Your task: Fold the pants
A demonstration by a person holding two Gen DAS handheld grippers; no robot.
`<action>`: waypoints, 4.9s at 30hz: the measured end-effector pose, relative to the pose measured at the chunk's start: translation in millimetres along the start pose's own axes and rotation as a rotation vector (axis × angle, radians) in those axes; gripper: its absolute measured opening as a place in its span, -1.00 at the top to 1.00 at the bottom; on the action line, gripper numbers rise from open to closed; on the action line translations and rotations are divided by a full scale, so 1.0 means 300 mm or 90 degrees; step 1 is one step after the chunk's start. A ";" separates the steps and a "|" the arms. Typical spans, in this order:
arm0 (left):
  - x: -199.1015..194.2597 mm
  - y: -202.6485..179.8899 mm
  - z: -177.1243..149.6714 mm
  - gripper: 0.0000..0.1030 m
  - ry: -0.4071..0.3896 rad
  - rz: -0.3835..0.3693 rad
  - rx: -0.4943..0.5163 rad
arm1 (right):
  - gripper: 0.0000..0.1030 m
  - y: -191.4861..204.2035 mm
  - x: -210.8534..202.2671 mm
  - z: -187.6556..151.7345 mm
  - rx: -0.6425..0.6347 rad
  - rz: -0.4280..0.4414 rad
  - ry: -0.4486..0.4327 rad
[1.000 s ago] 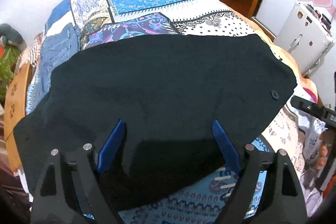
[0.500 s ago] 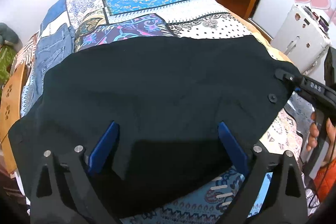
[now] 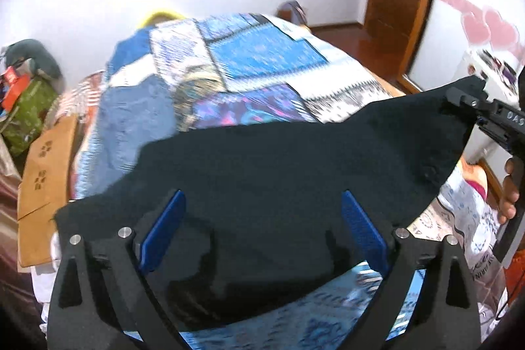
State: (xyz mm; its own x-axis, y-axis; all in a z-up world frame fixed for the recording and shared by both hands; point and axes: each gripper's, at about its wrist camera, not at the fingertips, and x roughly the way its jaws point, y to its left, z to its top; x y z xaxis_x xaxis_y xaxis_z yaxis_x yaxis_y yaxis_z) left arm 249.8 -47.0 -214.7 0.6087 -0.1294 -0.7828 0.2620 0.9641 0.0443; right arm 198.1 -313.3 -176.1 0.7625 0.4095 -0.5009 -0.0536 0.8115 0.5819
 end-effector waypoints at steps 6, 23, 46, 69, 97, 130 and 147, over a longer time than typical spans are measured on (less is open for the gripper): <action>-0.100 0.177 -0.025 -0.87 -0.045 0.035 -0.059 | 0.82 0.192 0.029 0.050 -0.064 0.048 -0.029; -0.243 0.496 -0.185 -0.87 -0.068 0.086 -0.175 | 0.82 0.580 0.412 -0.194 -0.238 0.139 0.178; 0.023 0.241 -0.006 -0.45 -0.002 -0.011 -0.086 | 0.20 0.446 0.333 -0.173 -0.335 0.080 0.203; 0.151 0.139 -0.173 -0.18 0.091 -0.001 -0.027 | 0.17 0.175 0.320 -0.281 -0.285 0.011 0.295; -0.094 0.809 -0.592 -0.68 0.125 0.071 -0.439 | -0.01 0.571 0.463 -0.334 -0.393 0.098 0.295; 0.078 0.861 -0.525 0.64 0.131 0.096 -0.495 | -0.06 0.545 0.533 -0.380 -0.366 0.095 0.351; -0.275 0.542 -0.052 0.75 -0.083 0.029 -0.296 | -0.06 0.165 0.277 -0.185 -0.219 -0.045 0.229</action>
State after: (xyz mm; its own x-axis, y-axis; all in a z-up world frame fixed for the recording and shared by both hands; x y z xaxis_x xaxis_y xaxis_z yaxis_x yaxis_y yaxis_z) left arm 230.4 124.0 -152.6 0.7080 -0.0846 -0.7011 -0.1115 0.9669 -0.2293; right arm 223.1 -216.1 -224.4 0.5041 0.4176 -0.7559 -0.2658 0.9078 0.3243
